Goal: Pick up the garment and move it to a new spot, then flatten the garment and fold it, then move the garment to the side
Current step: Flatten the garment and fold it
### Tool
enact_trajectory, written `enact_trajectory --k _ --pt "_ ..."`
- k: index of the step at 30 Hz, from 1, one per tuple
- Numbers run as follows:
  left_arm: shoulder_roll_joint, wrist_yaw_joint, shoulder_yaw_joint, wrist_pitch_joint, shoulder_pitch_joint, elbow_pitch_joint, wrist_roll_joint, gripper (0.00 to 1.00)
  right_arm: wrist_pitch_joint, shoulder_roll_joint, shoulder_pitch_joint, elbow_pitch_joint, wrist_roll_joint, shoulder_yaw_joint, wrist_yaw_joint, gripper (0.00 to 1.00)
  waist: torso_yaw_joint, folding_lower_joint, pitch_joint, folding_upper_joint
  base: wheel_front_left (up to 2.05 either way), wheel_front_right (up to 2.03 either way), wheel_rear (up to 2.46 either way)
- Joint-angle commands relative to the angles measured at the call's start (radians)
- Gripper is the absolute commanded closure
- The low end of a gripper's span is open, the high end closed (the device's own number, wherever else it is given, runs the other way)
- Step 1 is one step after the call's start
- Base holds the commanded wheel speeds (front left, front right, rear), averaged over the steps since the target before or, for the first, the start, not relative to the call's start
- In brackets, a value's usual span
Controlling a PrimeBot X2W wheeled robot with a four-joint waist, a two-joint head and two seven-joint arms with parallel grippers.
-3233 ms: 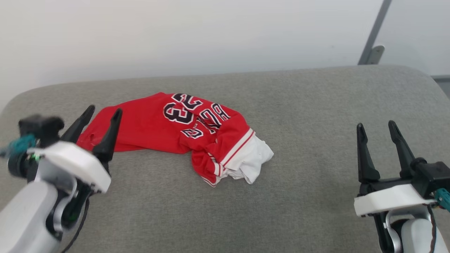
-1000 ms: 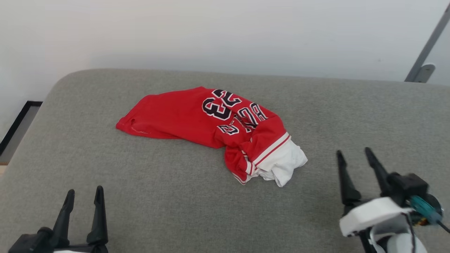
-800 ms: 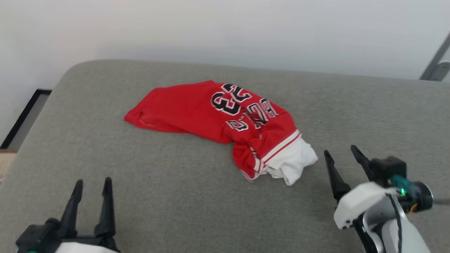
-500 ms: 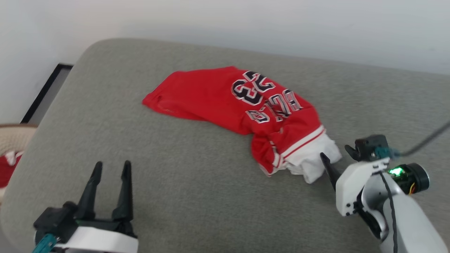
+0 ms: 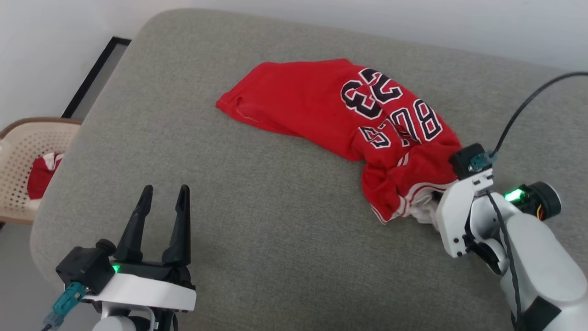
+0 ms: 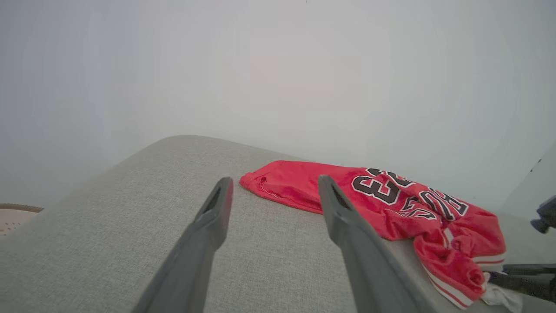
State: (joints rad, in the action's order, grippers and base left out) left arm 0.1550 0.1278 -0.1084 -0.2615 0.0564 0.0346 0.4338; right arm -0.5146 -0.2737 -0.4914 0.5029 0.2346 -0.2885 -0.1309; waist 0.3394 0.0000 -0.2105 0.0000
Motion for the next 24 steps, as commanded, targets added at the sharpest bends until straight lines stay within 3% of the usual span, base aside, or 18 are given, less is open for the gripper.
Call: enact_trajectory --k 1,11,24 --pt "-0.002 0.003 0.002 -0.005 0.009 0.000 0.009 0.00 -0.009 0.000 -0.001 0.017 0.012 -0.006 0.000 1.00 0.004 0.0000 -0.005 0.0000 0.00 0.00 0.00" --pt "0.000 0.003 0.039 -0.005 -0.019 -0.005 0.013 0.00 -0.073 0.009 -0.008 -0.123 0.136 0.081 0.000 1.00 -0.034 0.0000 0.013 0.0000 0.00 0.00 0.00" --pt "0.023 0.003 0.062 -0.005 -0.043 -0.014 0.022 0.00 -0.182 0.040 0.096 -0.385 0.081 0.368 0.000 1.00 -0.093 0.0000 0.052 0.0000 0.00 0.00 0.00"
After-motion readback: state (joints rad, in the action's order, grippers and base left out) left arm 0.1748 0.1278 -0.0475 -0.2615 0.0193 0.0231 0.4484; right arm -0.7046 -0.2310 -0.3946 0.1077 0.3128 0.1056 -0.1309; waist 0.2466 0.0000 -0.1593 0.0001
